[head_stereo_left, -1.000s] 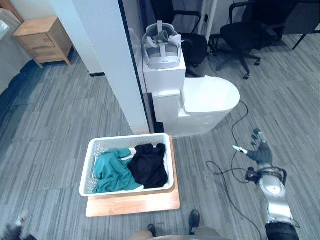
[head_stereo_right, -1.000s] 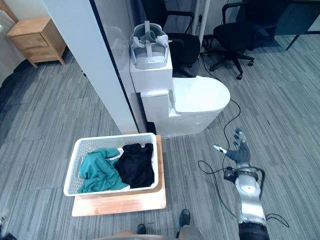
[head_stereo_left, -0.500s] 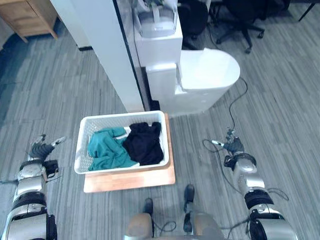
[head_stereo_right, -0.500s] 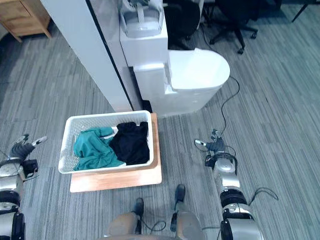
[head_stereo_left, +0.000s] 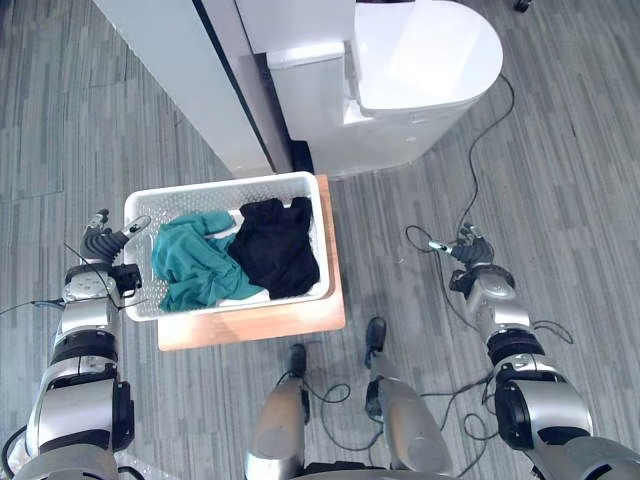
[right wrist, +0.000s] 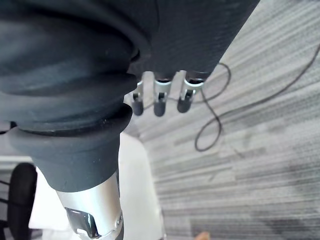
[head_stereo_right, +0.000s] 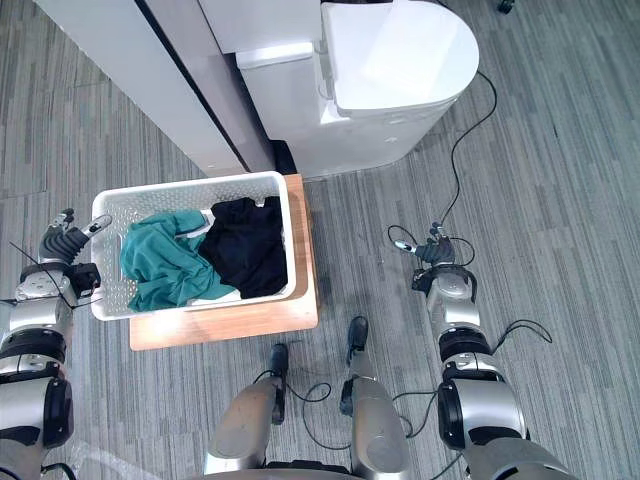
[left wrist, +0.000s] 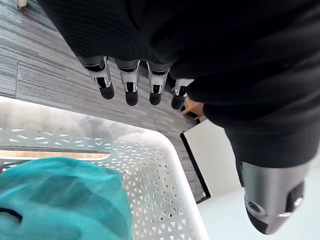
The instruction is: Pick up the laundry basket with both hands and put the clothes into the washing machine.
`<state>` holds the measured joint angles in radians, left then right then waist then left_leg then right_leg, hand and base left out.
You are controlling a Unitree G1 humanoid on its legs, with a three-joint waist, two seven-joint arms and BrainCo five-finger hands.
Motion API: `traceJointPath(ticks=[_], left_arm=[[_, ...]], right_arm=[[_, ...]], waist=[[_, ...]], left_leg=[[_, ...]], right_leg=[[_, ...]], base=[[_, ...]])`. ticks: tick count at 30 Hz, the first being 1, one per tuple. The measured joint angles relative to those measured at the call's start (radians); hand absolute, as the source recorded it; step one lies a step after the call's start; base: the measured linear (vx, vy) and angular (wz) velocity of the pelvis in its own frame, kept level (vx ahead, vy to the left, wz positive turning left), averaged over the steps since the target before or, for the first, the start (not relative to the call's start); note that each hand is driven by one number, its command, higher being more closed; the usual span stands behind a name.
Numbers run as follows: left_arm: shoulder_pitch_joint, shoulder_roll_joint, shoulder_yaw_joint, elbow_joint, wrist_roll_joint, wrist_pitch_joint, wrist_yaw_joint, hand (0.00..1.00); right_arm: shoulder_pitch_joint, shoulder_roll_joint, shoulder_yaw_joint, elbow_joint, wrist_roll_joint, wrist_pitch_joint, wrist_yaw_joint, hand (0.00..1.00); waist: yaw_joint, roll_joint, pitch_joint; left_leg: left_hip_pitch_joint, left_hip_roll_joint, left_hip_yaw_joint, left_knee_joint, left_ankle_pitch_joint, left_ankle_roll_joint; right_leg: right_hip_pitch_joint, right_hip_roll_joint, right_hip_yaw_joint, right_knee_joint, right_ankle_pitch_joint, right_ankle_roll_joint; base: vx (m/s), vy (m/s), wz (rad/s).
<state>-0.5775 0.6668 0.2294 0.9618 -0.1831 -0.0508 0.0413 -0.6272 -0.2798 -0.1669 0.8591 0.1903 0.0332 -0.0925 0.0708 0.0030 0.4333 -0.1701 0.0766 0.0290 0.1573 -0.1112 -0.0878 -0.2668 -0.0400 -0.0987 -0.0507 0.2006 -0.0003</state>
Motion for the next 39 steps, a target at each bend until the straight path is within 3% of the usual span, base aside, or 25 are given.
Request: traceJointPath(ticks=[12,19,24,31,39], left_arm=[[0.100,0.008,0.023,-0.047,-0.078,-0.002,0.026,0.00],[0.098,0.041,0.058,0.011,-0.079,0.004,0.026,0.00],[0.074,0.042,0.057,0.041,-0.077,0.005,0.026,0.00],[0.041,0.046,0.058,0.110,-0.078,0.014,0.028,0.00],[0.011,0.048,0.059,0.118,-0.043,0.021,0.055,0.00]], right_arm=[[-0.003,-0.001,0.012,0.042,-0.036,-0.002,0.004,0.00],[-0.045,-0.006,0.031,0.060,-0.044,-0.003,0.004,0.00],[-0.091,-0.015,0.085,0.051,-0.044,-0.006,0.000,0.00],[-0.121,-0.025,0.158,-0.096,-0.044,-0.019,-0.021,0.00],[-0.064,-0.028,0.218,-0.339,-0.044,-0.034,-0.040,0.00]], waist=[[0.012,0.005,0.005],[0.023,0.000,0.047],[0.021,-0.021,0.061],[-0.002,-0.043,0.072],[-0.004,-0.061,0.081]], left_leg=[[-0.012,0.003,-0.008,0.008,0.000,0.000],[-0.043,0.004,-0.019,0.030,-0.002,-0.003],[-0.080,0.007,-0.021,0.046,-0.005,-0.007],[-0.141,0.011,0.003,0.111,-0.041,0.000],[-0.174,0.027,0.032,0.187,-0.083,0.006]], right_leg=[[-0.004,0.002,-0.005,0.002,0.000,0.000],[-0.023,0.002,-0.011,0.011,0.000,0.000],[-0.055,0.006,-0.010,0.014,0.003,-0.003],[-0.100,0.012,0.025,0.013,0.019,0.004],[-0.113,0.027,0.072,0.011,0.033,0.013]], base=[[0.01,0.041,0.02],[0.00,0.035,0.04],[0.01,0.040,0.00],[0.01,0.066,-0.14],[-0.01,0.055,-0.13]])
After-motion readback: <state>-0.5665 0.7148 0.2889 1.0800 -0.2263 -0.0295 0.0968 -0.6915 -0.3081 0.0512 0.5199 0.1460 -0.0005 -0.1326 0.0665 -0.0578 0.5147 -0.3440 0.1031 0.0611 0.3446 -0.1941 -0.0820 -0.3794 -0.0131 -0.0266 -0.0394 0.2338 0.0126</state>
